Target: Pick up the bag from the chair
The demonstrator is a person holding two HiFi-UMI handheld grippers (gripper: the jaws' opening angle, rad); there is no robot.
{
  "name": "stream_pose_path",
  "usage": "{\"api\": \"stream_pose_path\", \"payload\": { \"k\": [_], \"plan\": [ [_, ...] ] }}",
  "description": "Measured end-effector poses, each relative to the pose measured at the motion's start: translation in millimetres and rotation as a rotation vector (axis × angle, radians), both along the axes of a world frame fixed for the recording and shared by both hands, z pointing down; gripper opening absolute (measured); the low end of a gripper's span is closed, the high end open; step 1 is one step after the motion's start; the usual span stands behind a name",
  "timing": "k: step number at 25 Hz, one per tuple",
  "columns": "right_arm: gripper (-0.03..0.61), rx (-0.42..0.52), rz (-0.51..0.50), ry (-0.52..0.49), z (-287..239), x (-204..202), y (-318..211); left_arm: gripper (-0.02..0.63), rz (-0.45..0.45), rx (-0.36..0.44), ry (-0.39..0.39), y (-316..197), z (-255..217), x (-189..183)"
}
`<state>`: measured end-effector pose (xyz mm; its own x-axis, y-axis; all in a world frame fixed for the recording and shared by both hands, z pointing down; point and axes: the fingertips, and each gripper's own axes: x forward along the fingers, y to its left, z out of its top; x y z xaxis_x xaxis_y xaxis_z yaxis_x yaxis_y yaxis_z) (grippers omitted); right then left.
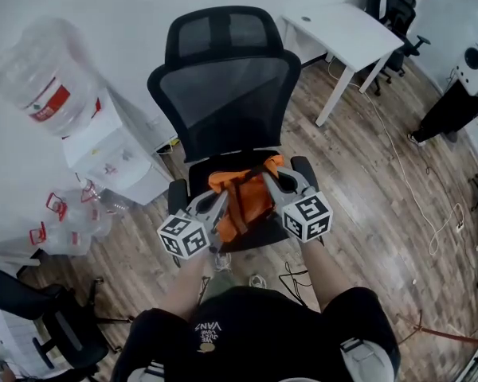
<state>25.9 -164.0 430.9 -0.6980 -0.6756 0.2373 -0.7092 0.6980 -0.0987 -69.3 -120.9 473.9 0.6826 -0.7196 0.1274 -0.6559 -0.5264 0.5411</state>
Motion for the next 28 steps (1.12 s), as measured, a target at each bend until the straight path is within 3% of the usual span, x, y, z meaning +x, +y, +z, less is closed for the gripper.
{"api": "stream_pose_path", "payload": {
  "k": [28],
  "plan": [
    [0.003,0.152,-0.031,-0.043,-78.9,-5.7,5.3,0.02,-0.021,0.19,0.013,-5.3,-85.4,-13.0]
  ]
}}
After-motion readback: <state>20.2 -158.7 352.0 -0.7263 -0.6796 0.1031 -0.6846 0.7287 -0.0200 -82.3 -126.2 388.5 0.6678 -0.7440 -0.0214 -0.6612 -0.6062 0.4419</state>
